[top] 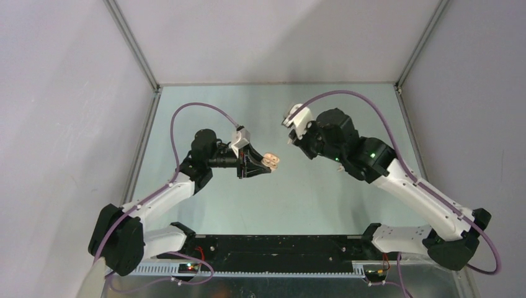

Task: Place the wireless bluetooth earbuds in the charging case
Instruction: Place the earbud in the charging case.

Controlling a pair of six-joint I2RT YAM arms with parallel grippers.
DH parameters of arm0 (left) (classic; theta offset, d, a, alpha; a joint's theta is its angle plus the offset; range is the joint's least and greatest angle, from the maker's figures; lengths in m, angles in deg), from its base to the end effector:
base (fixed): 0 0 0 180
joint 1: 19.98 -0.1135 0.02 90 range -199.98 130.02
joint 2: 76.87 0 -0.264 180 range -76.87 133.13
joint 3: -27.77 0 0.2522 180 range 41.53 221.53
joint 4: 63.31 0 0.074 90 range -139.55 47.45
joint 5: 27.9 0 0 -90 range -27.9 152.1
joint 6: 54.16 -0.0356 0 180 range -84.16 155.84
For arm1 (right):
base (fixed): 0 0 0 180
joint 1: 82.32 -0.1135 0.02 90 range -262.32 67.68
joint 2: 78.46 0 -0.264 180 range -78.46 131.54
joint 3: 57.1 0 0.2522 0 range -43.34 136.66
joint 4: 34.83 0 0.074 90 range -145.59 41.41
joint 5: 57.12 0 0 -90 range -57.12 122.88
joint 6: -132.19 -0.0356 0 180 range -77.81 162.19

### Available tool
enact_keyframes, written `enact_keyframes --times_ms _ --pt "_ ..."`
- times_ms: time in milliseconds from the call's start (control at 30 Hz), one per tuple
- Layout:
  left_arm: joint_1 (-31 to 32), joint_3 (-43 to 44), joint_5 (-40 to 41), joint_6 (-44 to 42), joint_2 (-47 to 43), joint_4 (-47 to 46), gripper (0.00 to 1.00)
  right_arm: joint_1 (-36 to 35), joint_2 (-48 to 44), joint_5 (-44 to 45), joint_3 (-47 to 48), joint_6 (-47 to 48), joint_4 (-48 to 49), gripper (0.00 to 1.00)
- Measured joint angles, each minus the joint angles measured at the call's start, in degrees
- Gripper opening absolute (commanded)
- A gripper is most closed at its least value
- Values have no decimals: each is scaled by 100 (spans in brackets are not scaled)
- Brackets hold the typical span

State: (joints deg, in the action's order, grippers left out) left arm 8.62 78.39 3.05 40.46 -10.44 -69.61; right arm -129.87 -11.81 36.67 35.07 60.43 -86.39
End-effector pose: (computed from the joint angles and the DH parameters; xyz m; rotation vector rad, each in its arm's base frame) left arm 0.2032 -0.1456 0.2715 1.1207 1.4552 -1.2996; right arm 0.1646 0.1765 0.4165 -1.0690 1.7301 0.2561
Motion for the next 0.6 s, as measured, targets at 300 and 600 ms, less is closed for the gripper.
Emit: enact_keyframes --times_ms 300,600 --pt "0 0 39 48 44 -39 13 -1158 490 671 -15 280 153 20" --pt "0 0 37 190 72 -116 13 -1547 855 1158 -22 328 308 20"
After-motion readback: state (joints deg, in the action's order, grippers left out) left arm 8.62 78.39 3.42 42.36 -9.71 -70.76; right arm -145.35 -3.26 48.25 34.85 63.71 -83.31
